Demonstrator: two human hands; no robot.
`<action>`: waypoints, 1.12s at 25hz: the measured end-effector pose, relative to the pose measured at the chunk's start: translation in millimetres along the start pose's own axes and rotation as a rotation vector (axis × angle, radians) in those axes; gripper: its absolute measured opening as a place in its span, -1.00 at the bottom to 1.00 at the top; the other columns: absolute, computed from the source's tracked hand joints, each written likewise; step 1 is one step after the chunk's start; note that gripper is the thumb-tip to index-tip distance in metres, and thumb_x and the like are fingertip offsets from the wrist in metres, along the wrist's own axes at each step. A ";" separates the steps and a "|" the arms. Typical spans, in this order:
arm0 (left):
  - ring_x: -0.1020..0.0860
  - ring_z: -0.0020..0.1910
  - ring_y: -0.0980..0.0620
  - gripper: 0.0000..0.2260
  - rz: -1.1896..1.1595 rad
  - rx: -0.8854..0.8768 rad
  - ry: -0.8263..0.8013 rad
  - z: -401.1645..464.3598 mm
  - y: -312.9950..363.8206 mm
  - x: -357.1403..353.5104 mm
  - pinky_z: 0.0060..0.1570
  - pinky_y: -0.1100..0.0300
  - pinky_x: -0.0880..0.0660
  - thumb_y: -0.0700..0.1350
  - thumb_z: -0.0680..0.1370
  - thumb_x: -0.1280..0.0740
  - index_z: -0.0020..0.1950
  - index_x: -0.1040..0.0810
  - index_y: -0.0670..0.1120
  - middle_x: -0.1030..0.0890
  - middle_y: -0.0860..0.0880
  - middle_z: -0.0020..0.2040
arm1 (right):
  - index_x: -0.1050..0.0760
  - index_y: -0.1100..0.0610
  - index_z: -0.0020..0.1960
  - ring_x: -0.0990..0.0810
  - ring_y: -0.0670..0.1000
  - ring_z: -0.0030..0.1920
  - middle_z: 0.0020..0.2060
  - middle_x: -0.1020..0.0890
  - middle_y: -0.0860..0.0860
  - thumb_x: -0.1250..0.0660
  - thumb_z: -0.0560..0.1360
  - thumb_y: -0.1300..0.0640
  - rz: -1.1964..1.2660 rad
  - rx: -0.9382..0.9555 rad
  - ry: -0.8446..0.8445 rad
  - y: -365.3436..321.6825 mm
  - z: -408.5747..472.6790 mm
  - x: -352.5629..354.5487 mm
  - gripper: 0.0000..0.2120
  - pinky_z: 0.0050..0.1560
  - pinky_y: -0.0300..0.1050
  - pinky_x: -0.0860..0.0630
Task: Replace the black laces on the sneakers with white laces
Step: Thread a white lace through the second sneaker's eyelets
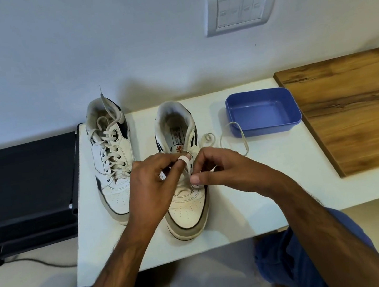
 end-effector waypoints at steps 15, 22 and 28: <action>-0.60 -0.30 0.21 -0.82 0.337 0.163 -0.194 8.6 -40.9 34.1 -0.18 0.17 -0.51 -0.10 0.58 -0.43 -0.04 -0.43 0.05 -0.63 0.16 -0.32 | -0.52 0.16 -0.19 -0.41 -0.02 -0.31 -0.33 -0.45 0.07 -0.27 0.63 0.12 0.683 0.253 0.268 -7.0 2.1 34.0 -0.76 -0.17 -0.08 -0.34; -0.53 -0.16 0.14 -0.75 0.391 0.021 -0.405 5.2 -39.4 34.0 -0.06 -0.03 -0.52 -0.09 0.49 -0.46 -0.04 -0.45 0.20 -0.57 0.20 -0.17 | -0.59 0.11 -0.30 -0.62 0.04 -0.04 -0.07 -0.68 0.07 -0.24 0.63 0.03 1.290 0.404 0.446 -7.9 -12.8 64.8 -0.63 0.10 -0.11 -0.51; -0.59 -0.15 -0.05 -0.73 -0.411 0.034 -0.465 -0.3 21.3 22.5 -0.10 0.11 -0.48 0.04 0.59 -0.32 -0.09 -0.65 -0.14 -0.64 -0.05 -0.14 | -0.52 0.36 -0.04 -0.58 0.03 -0.14 -0.17 -0.62 0.06 -0.26 0.63 0.09 0.461 0.238 0.174 -20.7 2.2 14.9 -0.70 -0.11 -0.13 -0.51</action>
Point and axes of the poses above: each hand's wrist, its own z-axis towards the middle knuckle, its own x-axis out of the back of the hand, y = z × x, the point moved 6 cm from there along z, towards the middle knuckle
